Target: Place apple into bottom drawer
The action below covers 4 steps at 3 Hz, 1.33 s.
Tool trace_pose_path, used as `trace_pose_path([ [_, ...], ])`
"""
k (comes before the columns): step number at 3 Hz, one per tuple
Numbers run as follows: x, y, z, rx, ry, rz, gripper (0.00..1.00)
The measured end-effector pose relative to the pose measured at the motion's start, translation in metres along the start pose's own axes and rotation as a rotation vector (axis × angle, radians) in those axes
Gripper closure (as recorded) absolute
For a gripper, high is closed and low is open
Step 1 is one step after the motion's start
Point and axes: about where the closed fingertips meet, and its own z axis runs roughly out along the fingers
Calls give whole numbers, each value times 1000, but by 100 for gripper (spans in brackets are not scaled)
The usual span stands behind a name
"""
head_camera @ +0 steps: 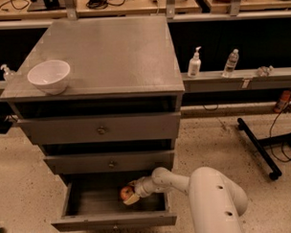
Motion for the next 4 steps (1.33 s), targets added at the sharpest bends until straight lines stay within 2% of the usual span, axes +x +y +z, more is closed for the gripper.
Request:
trace_pose_path([
  [2, 0, 4, 4, -7, -1, 0, 9],
  [3, -1, 6, 5, -11, -1, 1, 0],
  [4, -1, 6, 5, -11, -1, 1, 0],
])
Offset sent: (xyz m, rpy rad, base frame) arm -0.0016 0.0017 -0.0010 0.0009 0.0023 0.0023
